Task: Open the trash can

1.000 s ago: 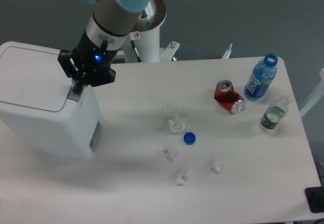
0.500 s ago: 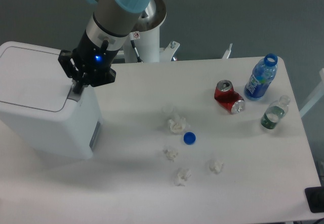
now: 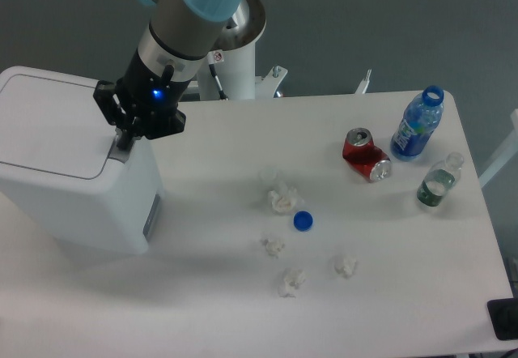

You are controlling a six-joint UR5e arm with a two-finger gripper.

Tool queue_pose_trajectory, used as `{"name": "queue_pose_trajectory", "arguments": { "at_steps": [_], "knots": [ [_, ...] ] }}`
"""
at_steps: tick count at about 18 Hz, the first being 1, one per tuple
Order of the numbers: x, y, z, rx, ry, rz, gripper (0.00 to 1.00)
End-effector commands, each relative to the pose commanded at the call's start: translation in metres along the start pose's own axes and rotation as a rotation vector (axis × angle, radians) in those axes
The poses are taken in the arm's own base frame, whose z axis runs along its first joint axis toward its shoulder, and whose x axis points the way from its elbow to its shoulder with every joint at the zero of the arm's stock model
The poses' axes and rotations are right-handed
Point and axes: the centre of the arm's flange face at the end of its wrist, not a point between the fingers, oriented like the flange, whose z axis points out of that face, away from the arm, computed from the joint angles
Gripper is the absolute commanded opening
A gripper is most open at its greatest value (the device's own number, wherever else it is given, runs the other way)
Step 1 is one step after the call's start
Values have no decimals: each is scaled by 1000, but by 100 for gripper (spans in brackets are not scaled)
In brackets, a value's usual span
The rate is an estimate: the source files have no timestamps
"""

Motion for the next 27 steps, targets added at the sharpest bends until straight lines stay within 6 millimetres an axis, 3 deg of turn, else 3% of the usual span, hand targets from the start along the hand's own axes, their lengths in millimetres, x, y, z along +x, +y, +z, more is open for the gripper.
{"name": "queue_pose_trajectory", "arguments": {
  "at_steps": [16, 20, 22, 24, 27],
  "knots": [
    [-3, -3, -14, 25, -12, -3, 0],
    [-39, -2, -39, 59, -53, -48, 2],
    [-58, -1, -51, 71, -85, -67, 12],
    [-88, 3, -60, 68, -134, -57, 29],
    [-131, 16, -74, 58, -186, -73, 44]
  ]
}}
